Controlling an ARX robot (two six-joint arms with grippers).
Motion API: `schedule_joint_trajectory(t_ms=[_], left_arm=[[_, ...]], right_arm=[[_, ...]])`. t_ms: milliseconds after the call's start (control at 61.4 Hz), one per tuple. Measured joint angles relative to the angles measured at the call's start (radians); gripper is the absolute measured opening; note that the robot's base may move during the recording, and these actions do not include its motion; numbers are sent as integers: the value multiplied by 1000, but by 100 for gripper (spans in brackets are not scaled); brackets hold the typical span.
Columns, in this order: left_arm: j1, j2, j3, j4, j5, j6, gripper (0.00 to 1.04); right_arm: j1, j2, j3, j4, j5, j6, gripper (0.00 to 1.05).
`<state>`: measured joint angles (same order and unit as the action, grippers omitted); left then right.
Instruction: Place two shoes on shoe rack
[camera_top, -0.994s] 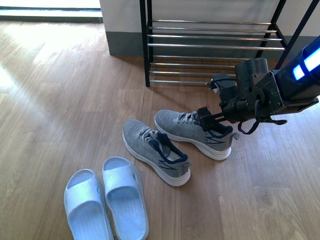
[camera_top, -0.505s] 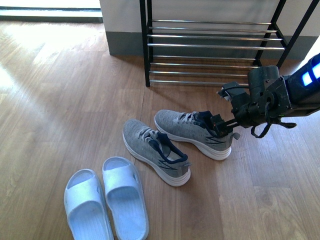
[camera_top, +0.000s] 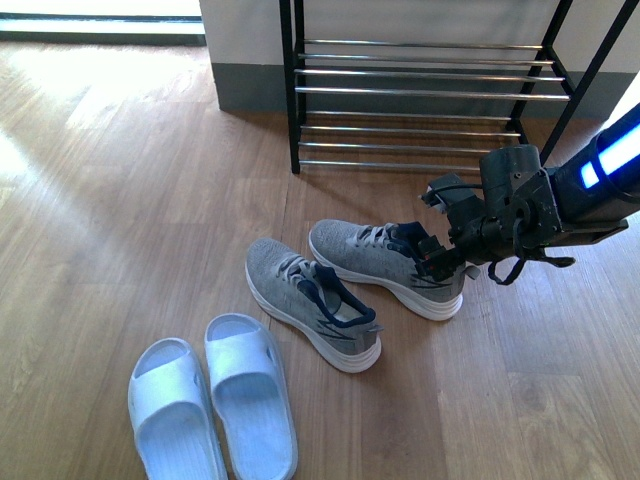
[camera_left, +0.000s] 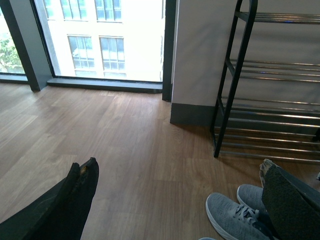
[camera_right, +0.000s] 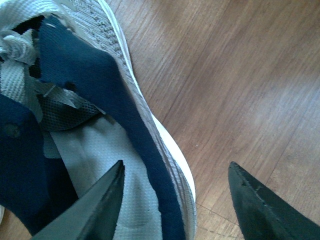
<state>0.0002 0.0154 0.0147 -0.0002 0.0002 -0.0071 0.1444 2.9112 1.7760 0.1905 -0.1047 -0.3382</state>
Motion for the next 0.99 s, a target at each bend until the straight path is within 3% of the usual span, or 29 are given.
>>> schedule_joint_trajectory(t_ms=[375,619,994], left_arm=[[0,0,0,0,0,0,95],[0,0,0,0,0,0,95],[0,0,0,0,0,0,95]], right_arm=[[18,3,9,-68,-50,-45,2],[21,-31,-80,1,-68,-12,2],[4,-364,-538,291,-78,323,2]])
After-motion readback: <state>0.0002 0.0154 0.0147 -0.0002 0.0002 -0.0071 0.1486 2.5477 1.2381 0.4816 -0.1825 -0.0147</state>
